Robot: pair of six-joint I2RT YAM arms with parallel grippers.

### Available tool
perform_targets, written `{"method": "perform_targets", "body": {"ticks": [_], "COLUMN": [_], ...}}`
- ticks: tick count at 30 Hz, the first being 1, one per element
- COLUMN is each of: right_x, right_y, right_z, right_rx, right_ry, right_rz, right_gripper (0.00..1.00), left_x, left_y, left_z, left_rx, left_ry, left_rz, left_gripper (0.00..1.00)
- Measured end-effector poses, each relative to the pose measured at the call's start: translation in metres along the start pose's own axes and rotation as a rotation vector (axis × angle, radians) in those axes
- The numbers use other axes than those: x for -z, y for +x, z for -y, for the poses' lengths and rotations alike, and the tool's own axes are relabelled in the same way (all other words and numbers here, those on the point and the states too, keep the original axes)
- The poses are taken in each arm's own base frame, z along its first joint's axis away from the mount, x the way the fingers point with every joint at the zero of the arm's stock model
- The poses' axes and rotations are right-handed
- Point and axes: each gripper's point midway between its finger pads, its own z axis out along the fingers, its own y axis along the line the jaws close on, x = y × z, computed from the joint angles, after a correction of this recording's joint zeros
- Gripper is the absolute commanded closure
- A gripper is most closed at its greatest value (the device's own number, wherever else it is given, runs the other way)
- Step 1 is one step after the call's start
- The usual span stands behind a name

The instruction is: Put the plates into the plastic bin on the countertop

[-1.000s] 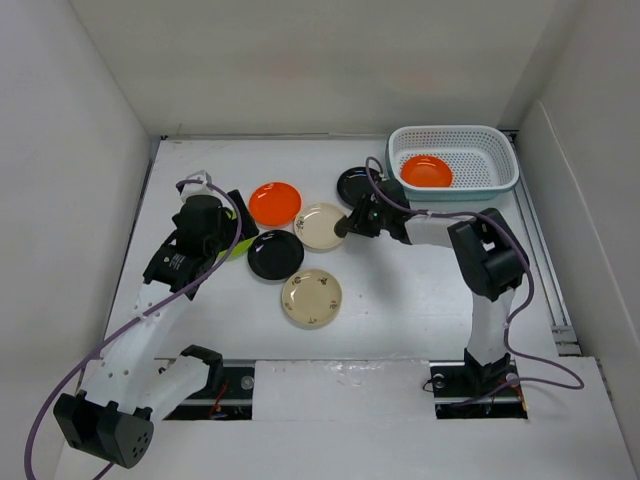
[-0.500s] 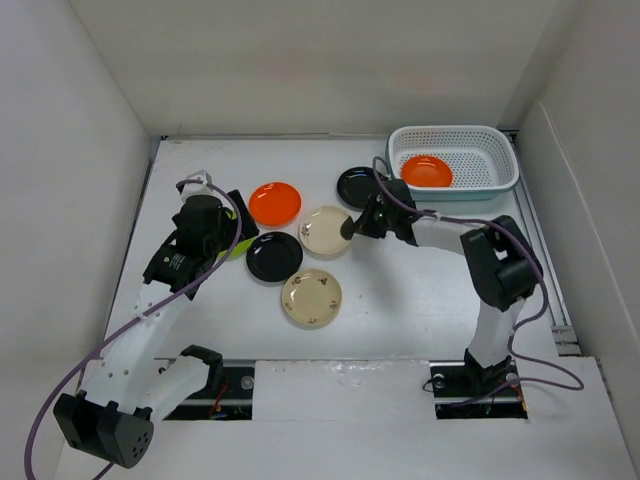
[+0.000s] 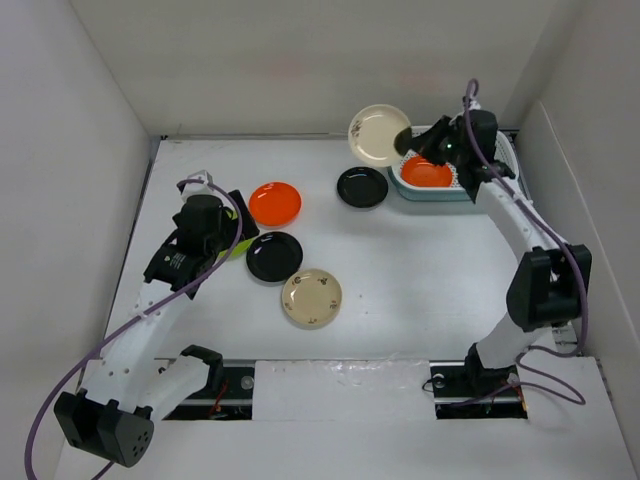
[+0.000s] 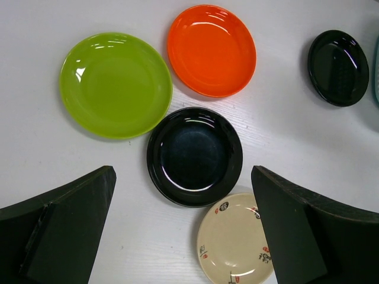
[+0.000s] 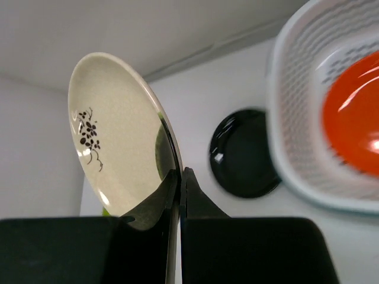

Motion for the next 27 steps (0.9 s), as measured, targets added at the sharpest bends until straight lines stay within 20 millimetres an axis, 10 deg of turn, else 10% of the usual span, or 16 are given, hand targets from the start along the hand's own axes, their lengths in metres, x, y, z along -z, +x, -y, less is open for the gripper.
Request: {"method": "perform_targets", "body": {"ticks": [5,12,27], "right_x": [-0.019,-0.022,-0.038], "right_y": [-0.069,-0.062,-0.044], "right_z": [0.088,0.199,0.253], "right_rx": [-0.018,-0.110,-0.128], "right_ry": [0.160,0.360,0.453], "right_rz": [0.076,-0.007,-0.103], "right_gripper": [1.00,1.00,0.91], "left_x": [-0.001,-0.001,-0.002], "left_y": [0.000,0.000,0.000], "left_z": [-0.002,-0.001,-0.002], "left_rx": [0.003,0.003,0.002], "left_ry": [-0.007,-0.006,-0.007], "left_rz": [-0.002,-0.002,-0.004], "left_gripper": [0.00,0.00,0.00]}}
